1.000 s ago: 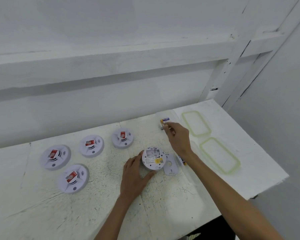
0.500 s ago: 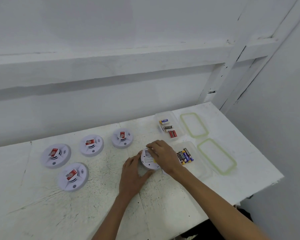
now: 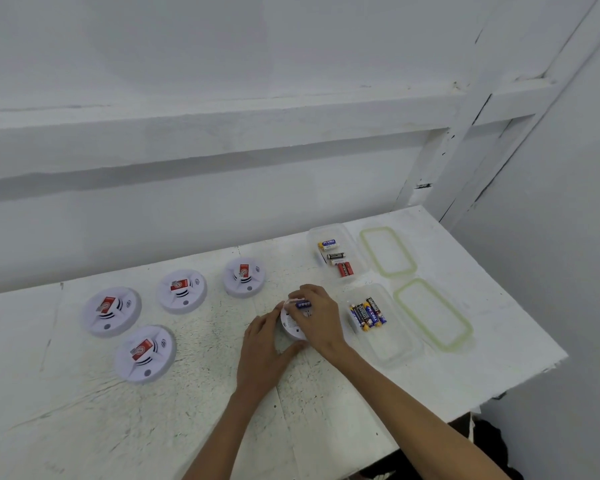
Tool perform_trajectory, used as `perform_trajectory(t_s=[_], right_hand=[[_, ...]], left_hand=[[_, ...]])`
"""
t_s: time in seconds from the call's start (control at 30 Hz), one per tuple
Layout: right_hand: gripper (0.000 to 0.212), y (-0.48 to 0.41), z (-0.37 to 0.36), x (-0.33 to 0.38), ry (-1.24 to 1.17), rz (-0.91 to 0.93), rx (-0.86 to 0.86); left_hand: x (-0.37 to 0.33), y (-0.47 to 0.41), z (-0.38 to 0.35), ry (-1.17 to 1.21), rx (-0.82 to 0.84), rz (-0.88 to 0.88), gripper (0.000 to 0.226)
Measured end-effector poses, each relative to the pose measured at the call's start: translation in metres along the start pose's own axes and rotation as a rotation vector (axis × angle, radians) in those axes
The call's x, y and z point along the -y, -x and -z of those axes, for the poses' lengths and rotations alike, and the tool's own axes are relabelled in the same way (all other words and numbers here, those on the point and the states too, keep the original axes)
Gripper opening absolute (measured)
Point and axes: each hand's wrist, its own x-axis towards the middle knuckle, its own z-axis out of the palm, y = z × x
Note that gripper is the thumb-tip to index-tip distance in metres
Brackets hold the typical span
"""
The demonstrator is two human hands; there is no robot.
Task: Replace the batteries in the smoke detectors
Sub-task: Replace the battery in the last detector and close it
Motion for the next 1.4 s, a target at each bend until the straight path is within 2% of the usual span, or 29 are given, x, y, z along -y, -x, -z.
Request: perform_trajectory(t_s=[0.13,0.37,0.57,0.67,0.77,0.93,1.1,1.17,1.23,1.4], right_hand=[[0.035,0.003,-0.001,0.0,-0.078,-0.106,0.004],[0.043,-0.002,0.0,0.006,-0.18,-0.228,-0.027],[0.037,-0.002,0.0,0.001,-0.208,-0.218,-0.059],[0.025,-0.004,0.003,0.003,-0.099,-0.168,-0.014],[0.024,-0.005,0.005,0.006,0.009,-0.127,0.014],[0.02,-0.021,0.022,0.014,0.062,-0.024,-0.049],[0.026,-0.068,0.049,0.002,0.053,-0.067,-0.151],[0.027,-0.09,0.058,-0.008,0.118,-0.131,-0.084],[0.035,-0.109,0.063,-0.017,0.275,-0.177,0.062],[0.067,-0.136,0.06,-0.03,0.485,-0.111,0.394]], left_hand=[[-0.002,0.001,0.002,0.01,0.016,0.021,0.094],[0.002,-0.001,0.001,0.006,0.04,0.034,0.091],[0.001,0.0,0.001,0.005,0.032,0.034,0.09],[0.001,0.0,0.001,0.015,0.04,0.037,0.087],[0.002,0.001,0.001,0.019,0.037,0.03,0.087],[-0.001,0.001,0.003,0.022,0.038,0.037,0.086],[-0.001,0.002,0.005,0.023,0.056,0.057,0.087],[-0.001,0.003,0.005,0.028,0.051,0.058,0.086],[-0.002,0.002,0.005,0.026,0.043,0.057,0.086],[0.001,0.001,0.003,0.026,0.052,0.074,0.087]])
